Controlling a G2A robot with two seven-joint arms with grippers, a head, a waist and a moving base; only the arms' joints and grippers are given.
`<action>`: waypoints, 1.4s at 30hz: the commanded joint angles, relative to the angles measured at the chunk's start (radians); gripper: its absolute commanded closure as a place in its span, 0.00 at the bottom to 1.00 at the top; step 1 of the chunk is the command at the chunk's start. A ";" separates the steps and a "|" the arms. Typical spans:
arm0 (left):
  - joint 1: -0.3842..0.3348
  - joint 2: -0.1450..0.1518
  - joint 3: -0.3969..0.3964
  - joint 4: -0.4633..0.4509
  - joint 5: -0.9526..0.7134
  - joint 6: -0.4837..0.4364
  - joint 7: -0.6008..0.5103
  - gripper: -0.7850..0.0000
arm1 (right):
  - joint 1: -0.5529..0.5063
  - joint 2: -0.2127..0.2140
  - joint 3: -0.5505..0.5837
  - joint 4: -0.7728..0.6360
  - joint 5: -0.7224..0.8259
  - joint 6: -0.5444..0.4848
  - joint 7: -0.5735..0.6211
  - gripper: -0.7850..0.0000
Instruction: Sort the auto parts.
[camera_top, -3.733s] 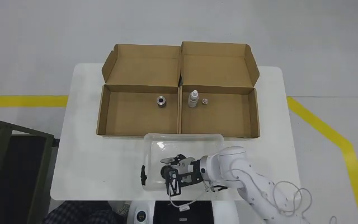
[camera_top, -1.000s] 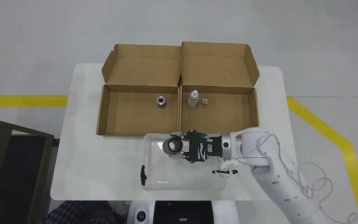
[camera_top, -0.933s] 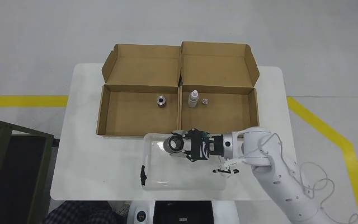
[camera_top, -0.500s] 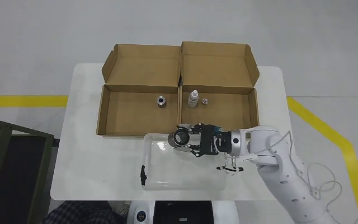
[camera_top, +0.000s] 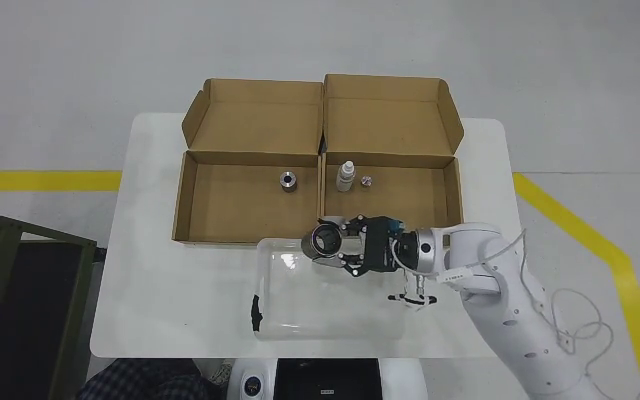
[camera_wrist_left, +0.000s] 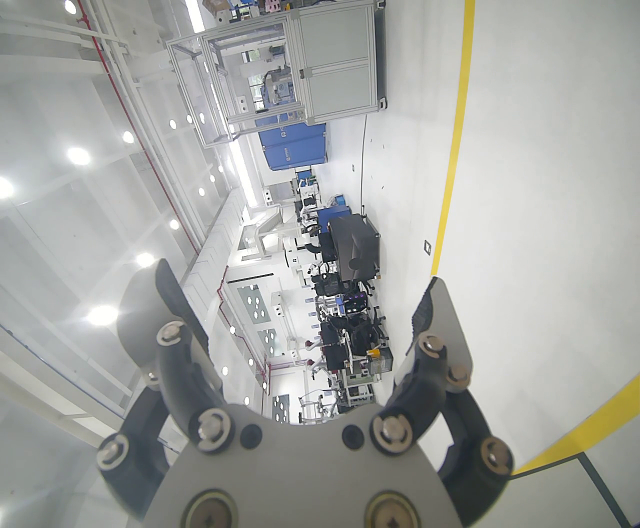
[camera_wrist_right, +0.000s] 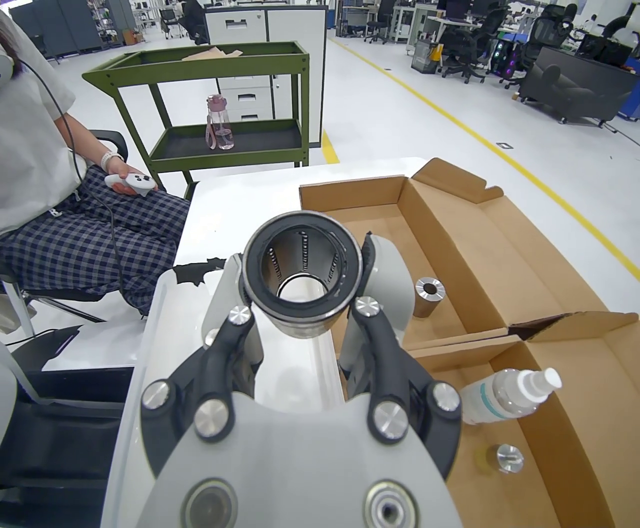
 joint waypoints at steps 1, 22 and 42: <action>0.000 0.000 0.000 0.000 0.000 0.000 0.000 0.00 | 0.002 0.000 -0.003 0.001 0.001 0.002 -0.002 1.00; 0.000 0.000 0.000 0.000 0.000 0.000 0.000 0.00 | 0.104 -0.020 -0.110 0.078 -0.014 0.161 0.055 1.00; 0.000 0.000 0.000 0.000 0.000 0.000 0.000 0.00 | 0.370 -0.118 -0.365 0.312 0.018 0.410 0.190 1.00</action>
